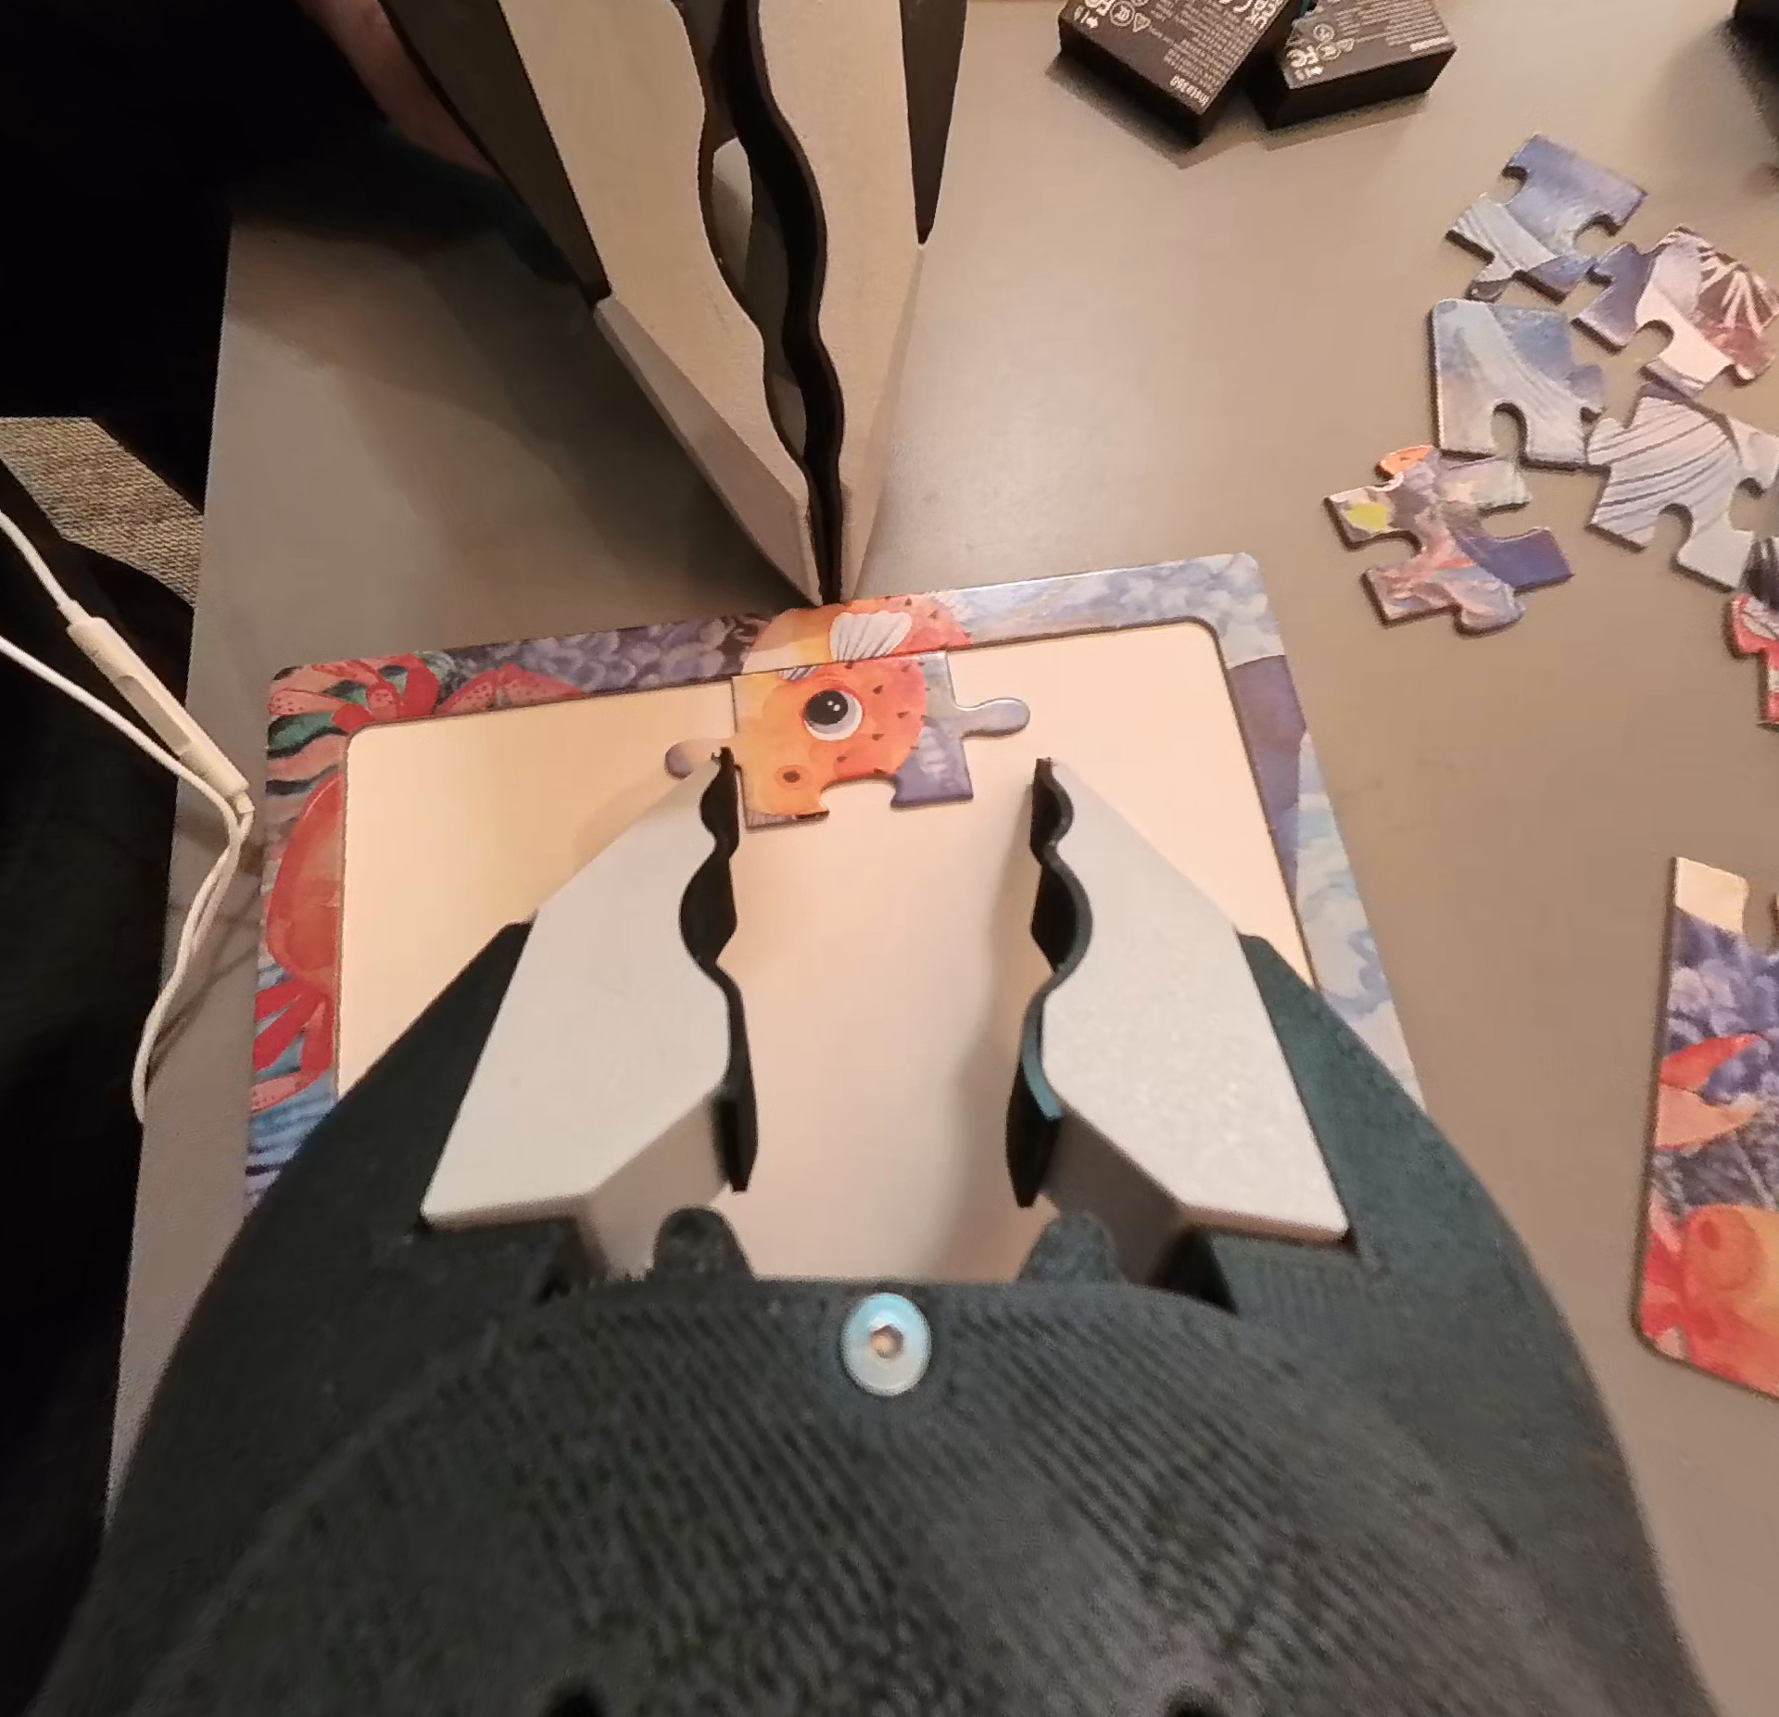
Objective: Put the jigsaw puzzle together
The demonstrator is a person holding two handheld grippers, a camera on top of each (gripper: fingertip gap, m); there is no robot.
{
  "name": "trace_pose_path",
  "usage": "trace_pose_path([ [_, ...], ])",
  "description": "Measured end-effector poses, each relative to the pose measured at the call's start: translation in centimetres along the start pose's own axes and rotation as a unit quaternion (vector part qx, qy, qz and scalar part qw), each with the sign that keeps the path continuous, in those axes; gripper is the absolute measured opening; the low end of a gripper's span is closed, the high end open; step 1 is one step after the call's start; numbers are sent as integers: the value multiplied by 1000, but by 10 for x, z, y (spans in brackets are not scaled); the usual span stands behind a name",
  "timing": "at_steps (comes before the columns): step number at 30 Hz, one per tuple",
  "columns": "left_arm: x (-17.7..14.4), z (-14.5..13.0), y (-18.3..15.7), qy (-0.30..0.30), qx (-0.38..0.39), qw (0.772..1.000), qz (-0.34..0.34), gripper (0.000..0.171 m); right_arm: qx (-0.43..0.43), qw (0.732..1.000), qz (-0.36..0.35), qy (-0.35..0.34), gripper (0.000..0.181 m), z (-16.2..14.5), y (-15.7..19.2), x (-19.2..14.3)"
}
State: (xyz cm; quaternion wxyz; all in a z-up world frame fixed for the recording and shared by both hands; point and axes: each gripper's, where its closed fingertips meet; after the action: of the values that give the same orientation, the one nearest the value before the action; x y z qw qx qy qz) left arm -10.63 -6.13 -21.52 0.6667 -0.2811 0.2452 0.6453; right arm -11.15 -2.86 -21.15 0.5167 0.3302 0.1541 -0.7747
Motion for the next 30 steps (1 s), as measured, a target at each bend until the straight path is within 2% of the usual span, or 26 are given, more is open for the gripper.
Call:
trace_pose_path([
  [30, 1, 0, -1, 1, 1, 1000, -4, 0, 14, 1000, -5, -3, 62, 0, -6, 0],
])
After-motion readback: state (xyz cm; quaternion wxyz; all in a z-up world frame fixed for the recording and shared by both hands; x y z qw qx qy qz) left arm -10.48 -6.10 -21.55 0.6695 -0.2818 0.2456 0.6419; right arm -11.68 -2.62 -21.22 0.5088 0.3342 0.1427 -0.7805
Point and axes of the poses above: each gripper's, where its closed fingertips meet, x out along the fingers, z out of its top, y = z × x across the jaws, and after that the axes turned 9 degrees about x, right-handed
